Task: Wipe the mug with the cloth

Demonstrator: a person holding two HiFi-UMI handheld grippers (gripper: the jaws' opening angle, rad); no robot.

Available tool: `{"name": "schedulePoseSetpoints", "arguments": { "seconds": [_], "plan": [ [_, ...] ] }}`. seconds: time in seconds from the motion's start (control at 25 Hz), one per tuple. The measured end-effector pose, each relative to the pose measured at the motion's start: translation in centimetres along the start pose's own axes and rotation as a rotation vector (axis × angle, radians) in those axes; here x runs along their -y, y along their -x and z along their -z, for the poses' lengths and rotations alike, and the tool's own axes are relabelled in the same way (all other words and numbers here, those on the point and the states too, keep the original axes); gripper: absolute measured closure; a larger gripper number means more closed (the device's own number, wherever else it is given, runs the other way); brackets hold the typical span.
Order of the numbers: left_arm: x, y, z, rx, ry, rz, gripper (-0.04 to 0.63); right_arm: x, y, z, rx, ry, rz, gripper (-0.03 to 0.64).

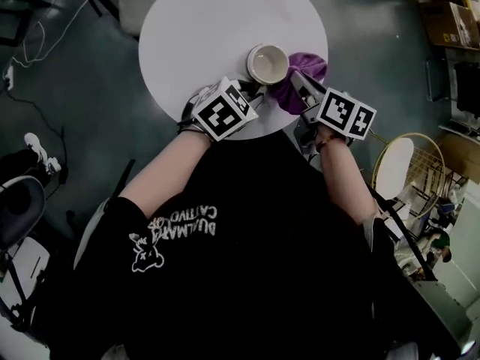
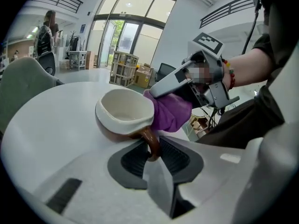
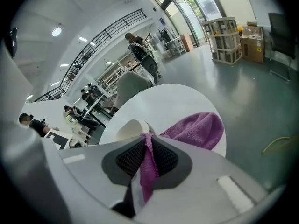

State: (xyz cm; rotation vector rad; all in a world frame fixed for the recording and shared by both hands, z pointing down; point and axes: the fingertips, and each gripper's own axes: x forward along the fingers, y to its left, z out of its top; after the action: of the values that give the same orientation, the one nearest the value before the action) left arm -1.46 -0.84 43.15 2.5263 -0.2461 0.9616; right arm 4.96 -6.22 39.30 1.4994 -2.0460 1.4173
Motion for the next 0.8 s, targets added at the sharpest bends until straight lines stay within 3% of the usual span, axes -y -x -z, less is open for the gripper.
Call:
{"name": "schedulePoseSetpoints", "arguments": {
  "seconds": [0.32, 0.8],
  "plan": [
    [-0.1, -0.5, 0.6, -0.034, 0.032, -0.005, 0.511, 0.7, -0.6, 0.2, -0.011, 0.01, -0.029, 0.575],
    [-0.2, -1.3, 1.8, -0.126, 0.137, -0.096, 0.52, 1.5, -2.3, 0.1, -0.118, 0.066, -0.229, 0.575]
  ]
}}
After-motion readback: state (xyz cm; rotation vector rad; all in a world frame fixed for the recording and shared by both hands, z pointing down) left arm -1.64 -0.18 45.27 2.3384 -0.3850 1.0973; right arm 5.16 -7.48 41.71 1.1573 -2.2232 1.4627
